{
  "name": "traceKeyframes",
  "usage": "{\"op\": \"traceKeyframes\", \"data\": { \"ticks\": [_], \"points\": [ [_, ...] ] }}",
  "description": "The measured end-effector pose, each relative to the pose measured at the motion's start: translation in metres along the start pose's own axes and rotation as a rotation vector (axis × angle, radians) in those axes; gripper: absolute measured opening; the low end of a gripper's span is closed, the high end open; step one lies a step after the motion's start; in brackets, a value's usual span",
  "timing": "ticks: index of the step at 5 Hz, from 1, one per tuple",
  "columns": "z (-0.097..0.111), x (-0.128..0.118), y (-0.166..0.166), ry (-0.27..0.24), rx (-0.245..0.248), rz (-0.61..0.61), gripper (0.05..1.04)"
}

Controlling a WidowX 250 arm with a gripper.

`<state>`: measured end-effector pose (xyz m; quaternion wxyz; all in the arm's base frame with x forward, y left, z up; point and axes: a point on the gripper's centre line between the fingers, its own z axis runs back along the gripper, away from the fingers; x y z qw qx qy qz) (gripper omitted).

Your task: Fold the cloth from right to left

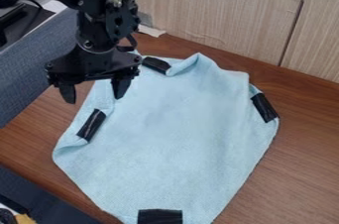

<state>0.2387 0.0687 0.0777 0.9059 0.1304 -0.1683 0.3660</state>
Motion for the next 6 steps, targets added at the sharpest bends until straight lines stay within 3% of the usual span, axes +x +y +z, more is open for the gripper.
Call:
{"op": "traceKeyframes", "data": {
  "ticks": [1,2,3,6],
  "points": [
    [-0.004,-0.003,0.000,0.014,0.011,-0.002,1.001],
    [-0.004,-0.008,-0.019,0.013,0.051,-0.094,1.001],
    [-0.004,-0.008,-0.032,0.015,0.043,-0.094,1.001],
    [0.022,-0.022,-0.157,0.030,-0.220,-0.180,1.001]
  ]
}}
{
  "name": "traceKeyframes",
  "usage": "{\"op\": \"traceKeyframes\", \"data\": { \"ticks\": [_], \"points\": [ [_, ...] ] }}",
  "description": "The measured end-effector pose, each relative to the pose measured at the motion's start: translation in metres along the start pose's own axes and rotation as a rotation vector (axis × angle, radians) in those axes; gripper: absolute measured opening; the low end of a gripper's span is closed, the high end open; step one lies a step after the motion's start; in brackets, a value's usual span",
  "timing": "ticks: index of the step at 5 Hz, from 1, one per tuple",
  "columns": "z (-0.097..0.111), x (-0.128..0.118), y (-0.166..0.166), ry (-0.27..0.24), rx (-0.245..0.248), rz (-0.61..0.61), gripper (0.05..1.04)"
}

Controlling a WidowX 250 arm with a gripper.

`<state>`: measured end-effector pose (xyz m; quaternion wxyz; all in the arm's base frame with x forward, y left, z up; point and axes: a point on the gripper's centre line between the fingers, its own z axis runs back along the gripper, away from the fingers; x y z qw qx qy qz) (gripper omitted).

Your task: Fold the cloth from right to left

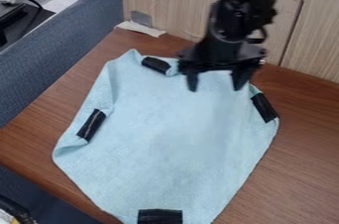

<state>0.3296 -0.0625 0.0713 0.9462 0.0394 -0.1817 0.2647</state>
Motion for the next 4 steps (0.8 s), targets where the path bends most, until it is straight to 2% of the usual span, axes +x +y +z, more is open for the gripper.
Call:
{"op": "traceKeyframes", "data": {
  "ticks": [1,2,3,4],
  "points": [
    [-0.008,-0.002,-0.036,0.020,-0.051,-0.033,1.001],
    [-0.022,-0.008,-0.068,0.044,-0.050,-0.086,1.001],
    [-0.040,-0.016,-0.088,0.053,-0.020,-0.134,1.001],
    [-0.050,-0.022,-0.096,0.055,-0.006,-0.162,1.001]
  ]
}}
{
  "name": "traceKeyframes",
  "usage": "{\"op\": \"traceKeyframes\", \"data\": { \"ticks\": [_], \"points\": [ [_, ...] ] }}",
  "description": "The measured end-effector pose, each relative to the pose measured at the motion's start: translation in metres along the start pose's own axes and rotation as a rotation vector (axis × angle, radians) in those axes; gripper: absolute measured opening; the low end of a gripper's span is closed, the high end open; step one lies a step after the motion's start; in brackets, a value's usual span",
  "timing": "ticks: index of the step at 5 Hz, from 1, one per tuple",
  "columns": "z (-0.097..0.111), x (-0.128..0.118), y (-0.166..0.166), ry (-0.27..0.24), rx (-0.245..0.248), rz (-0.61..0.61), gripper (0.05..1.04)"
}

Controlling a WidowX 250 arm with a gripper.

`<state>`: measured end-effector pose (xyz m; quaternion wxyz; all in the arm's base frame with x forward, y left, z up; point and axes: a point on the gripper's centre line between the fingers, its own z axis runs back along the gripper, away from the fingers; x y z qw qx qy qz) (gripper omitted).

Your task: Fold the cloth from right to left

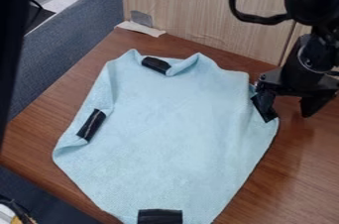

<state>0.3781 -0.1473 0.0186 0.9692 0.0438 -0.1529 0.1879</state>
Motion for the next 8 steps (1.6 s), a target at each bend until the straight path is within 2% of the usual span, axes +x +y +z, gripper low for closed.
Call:
{"op": "traceKeyframes", "data": {
  "ticks": [1,3,4,5,7,8],
  "points": [
    [-0.005,-0.004,0.007,0.010,0.058,0.013,0.951],
    [-0.007,-0.010,0.010,0.009,0.080,0.035,0.363],
    [-0.007,-0.010,0.009,0.014,0.076,0.036,0.158],
    [-0.007,-0.011,0.008,0.017,0.068,0.030,0.064],
    [-0.003,-0.007,-0.003,0.015,0.021,0.005,0.055],
    [0.006,-0.003,-0.010,0.007,-0.028,-0.009,0.055]
  ]
}}
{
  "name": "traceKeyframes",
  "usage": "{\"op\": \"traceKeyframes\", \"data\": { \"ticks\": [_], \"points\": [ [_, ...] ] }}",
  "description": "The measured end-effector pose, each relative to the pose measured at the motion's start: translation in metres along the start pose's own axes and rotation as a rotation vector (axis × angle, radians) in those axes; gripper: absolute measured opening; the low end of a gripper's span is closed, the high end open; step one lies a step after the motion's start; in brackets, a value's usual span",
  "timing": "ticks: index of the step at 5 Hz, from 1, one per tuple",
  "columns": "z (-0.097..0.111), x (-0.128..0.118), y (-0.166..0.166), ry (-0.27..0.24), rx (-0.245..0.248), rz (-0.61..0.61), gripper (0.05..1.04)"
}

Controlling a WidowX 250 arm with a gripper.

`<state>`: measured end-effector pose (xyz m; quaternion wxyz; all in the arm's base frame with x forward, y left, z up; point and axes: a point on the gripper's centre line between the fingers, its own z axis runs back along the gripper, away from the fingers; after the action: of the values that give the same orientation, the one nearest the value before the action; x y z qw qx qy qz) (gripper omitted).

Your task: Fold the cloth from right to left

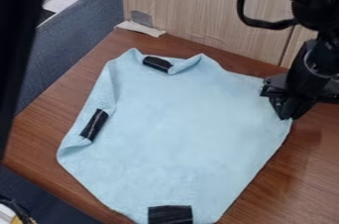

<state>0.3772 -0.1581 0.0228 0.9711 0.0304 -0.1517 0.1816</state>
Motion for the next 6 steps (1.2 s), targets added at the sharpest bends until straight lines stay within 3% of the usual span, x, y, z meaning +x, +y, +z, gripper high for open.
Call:
{"op": "traceKeyframes", "data": {
  "ticks": [1,2,3,4,6],
  "points": [
    [0.032,0.014,-0.008,-0.056,-0.083,-0.017,0.054],
    [0.063,0.015,0.005,-0.098,-0.136,-0.017,0.054],
    [0.080,0.017,0.038,-0.123,-0.152,0.010,0.054],
    [0.083,0.008,0.077,-0.134,-0.144,0.027,0.054],
    [0.055,-0.018,0.137,-0.087,-0.060,0.039,0.054]
  ]
}}
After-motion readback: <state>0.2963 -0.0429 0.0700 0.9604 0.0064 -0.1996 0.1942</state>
